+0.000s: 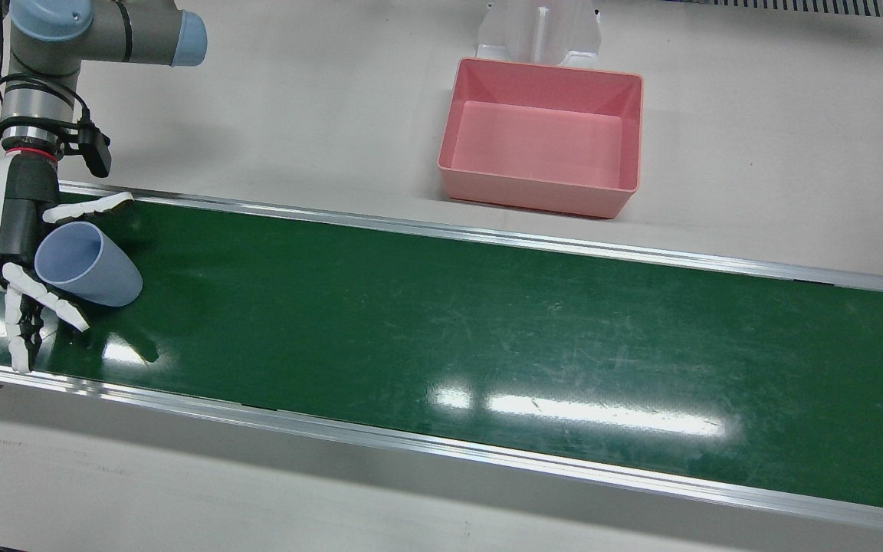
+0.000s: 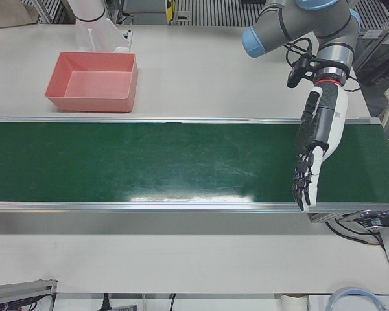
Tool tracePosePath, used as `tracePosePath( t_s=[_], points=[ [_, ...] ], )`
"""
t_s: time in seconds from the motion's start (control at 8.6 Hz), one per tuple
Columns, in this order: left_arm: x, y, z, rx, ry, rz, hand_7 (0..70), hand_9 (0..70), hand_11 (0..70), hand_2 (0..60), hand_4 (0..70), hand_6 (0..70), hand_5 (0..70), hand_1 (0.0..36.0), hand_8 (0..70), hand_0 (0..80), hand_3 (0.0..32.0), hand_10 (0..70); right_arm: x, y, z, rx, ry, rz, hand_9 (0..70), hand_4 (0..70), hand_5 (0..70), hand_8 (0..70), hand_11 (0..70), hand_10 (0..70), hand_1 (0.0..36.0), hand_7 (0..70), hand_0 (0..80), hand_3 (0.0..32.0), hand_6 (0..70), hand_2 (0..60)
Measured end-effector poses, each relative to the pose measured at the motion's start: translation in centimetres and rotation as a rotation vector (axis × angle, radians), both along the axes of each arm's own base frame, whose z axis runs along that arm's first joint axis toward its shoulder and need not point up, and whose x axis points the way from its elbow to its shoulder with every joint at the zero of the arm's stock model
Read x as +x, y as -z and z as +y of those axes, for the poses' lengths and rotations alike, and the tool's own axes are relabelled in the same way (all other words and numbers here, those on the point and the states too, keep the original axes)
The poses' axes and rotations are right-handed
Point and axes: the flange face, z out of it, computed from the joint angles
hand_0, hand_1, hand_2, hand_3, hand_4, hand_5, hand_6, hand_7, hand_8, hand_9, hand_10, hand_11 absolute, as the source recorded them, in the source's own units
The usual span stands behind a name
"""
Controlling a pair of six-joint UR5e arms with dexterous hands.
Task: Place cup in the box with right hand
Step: 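Move the right hand onto the blue cup and close fingers around it, then lift the blue cup off the belt with the right hand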
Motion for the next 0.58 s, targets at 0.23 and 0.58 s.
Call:
tracePosePath(
  t_s=[0.23, 0.58],
  points=[
    [0.0, 0.0, 0.0, 0.000, 0.000, 0.000, 0.0, 0.0, 0.0, 0.0, 0.0, 0.0, 0.0, 0.0, 0.0, 0.0, 0.0, 0.0, 1.1, 0.5, -0.3, 0.007, -0.024, -0.015, 70.0, 32.7, 23.1, 59.4, 69.2, 46.7, 36.0, 70.0, 80.0, 0.0, 39.7, 60.0],
    [0.0, 0.0, 0.0, -0.001, 0.000, 0.000, 0.0, 0.0, 0.0, 0.0, 0.0, 0.0, 0.0, 0.0, 0.0, 0.0, 0.0, 0.0, 4.9, 5.8, -0.4, 0.099, -0.086, -0.074, 70.0, 32.3, 23.3, 58.2, 65.8, 44.3, 36.0, 70.0, 78.4, 0.0, 40.7, 60.0]
  ],
)
